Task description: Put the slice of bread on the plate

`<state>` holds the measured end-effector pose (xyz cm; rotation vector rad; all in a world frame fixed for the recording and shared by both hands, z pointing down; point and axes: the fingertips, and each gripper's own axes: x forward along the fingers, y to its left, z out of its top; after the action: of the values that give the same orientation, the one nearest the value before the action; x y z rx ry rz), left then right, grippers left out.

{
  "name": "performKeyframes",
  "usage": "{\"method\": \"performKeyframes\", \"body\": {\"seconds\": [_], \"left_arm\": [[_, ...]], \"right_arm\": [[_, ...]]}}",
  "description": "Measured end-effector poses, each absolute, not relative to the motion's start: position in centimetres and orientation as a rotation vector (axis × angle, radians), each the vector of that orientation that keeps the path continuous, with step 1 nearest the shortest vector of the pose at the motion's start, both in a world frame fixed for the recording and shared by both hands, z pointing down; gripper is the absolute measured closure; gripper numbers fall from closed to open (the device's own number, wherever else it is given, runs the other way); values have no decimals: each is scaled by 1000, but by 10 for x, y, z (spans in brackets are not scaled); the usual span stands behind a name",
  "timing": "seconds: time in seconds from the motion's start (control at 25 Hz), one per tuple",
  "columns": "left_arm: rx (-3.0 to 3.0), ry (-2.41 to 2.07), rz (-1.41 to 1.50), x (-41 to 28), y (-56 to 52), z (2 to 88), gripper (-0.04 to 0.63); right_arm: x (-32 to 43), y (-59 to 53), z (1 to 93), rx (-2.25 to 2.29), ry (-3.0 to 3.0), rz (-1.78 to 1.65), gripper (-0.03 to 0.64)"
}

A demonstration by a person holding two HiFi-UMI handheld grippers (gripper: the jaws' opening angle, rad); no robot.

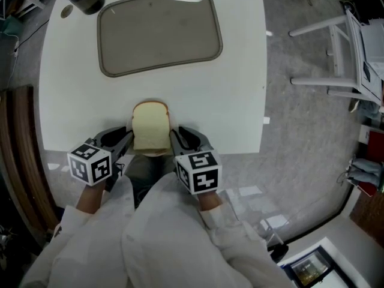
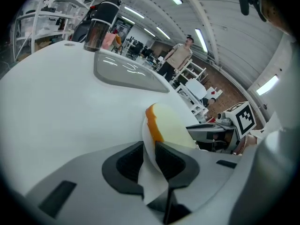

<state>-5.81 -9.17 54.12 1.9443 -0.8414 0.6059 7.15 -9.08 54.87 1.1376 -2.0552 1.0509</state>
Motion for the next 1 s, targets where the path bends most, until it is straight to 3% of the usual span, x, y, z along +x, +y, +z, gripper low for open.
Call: {"method": "performKeyframes", "body": {"seconds": [1.0], "left_arm": [[1970, -894, 602, -56, -94, 538, 514]], "right_arm": [[75, -88, 548, 1104, -2053, 1070, 545]]}}
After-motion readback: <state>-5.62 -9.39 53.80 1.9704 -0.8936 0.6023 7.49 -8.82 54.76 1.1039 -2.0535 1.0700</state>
